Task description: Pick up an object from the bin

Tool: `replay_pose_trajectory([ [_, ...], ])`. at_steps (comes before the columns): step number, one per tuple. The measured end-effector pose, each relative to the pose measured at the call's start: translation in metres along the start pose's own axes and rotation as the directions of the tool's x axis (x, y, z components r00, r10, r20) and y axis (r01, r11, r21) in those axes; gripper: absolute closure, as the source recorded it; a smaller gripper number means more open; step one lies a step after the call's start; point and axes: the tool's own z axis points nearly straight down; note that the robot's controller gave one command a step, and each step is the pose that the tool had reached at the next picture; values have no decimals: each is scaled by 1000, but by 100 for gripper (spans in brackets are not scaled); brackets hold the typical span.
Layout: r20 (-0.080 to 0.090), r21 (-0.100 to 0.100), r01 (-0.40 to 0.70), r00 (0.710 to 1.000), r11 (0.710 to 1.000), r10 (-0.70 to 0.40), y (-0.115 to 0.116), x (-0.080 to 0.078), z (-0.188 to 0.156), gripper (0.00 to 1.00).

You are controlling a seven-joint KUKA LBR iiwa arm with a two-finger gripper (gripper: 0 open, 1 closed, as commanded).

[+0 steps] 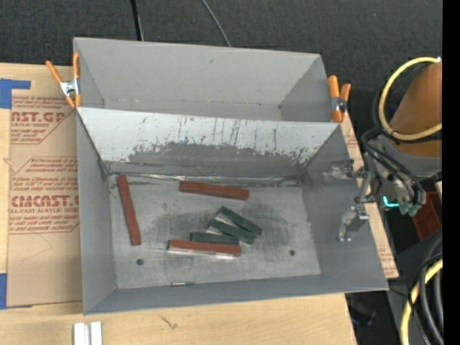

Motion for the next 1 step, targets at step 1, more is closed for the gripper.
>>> replay_pose_trajectory([
  [1,8,2,2,1000,1000,-2,1,-2,-4,0],
])
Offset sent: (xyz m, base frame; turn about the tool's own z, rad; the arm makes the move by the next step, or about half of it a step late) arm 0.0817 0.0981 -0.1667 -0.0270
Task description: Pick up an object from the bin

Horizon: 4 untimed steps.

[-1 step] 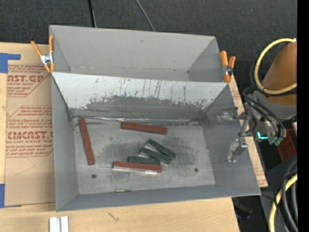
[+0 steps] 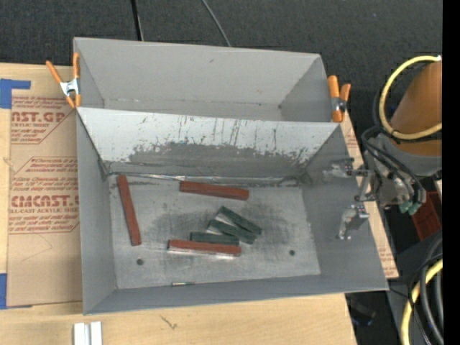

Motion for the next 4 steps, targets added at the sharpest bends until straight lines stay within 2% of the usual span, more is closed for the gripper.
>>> replay_pose_trajectory([
  [1,6,1,11,1000,1000,-11,46,-39,78,0],
  [2,3,-2,141,990,990,-141,96,-31,79,0],
  [3,1,-2,13,1000,1000,-13,104,-49,111,0],
  [4,0,0,276,961,961,-276,162,-42,157,0],
])
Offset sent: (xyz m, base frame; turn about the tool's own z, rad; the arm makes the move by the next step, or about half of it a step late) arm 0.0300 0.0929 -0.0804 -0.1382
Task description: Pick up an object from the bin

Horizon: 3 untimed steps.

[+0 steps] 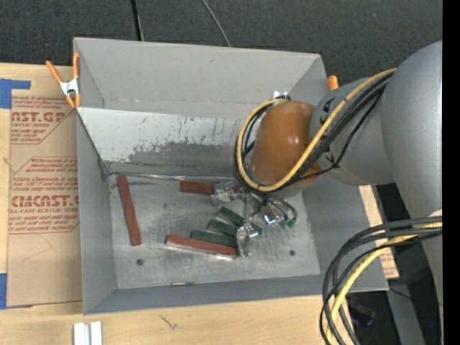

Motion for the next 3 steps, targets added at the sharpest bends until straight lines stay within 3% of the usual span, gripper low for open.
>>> replay_pose_trajectory([
  [1,-5,3,-245,970,970,245,19,-15,10,100],
  [3,-3,1,-246,969,969,246,19,-14,-2,100],
])
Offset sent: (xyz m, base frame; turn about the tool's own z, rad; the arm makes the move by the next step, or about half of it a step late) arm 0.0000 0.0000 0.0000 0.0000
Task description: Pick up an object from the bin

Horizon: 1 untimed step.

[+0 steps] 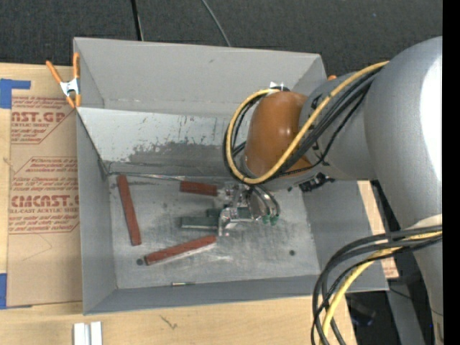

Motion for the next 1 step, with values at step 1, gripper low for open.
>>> replay_pose_trajectory([
  [1,2,-1,1,1000,1000,-1,0,-1,-19,100],
])
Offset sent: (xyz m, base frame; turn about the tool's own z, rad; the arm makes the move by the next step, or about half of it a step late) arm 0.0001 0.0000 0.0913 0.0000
